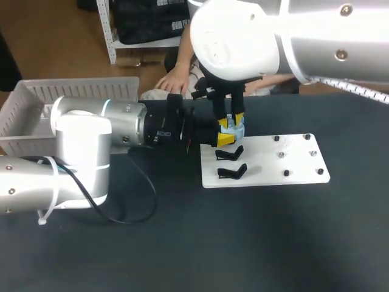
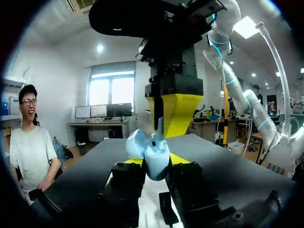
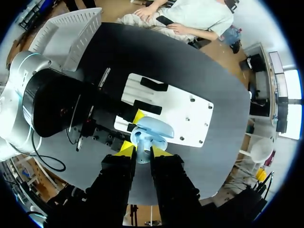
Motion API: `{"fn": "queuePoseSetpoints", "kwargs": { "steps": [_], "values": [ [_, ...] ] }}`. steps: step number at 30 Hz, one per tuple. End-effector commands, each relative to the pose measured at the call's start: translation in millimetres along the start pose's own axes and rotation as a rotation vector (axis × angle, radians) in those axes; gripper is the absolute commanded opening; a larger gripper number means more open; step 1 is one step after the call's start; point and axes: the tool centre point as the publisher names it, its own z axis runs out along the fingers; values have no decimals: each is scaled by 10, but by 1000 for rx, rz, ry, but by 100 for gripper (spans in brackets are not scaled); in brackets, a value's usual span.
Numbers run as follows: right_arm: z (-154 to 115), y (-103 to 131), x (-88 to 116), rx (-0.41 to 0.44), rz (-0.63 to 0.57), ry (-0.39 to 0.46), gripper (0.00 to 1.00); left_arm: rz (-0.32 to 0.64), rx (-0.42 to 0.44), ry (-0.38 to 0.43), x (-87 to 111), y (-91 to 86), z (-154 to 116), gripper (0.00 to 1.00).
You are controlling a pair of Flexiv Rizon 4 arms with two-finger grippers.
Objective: Pick up each earbud case from the left stands, insert the matching earbuds, close the lid, and place the case in the box.
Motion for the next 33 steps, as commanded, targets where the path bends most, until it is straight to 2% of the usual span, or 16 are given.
{"fn": "queuePoseSetpoints", "kwargs": {
  "steps": [1, 33],
  "values": [
    [-2, 14, -13, 2, -2, 1, 0, 3, -7, 0, 1, -19, 5, 0],
    [66, 14, -109, 12, -5, 15, 0, 3, -7, 0, 1, -19, 5, 0]
  ]
}}
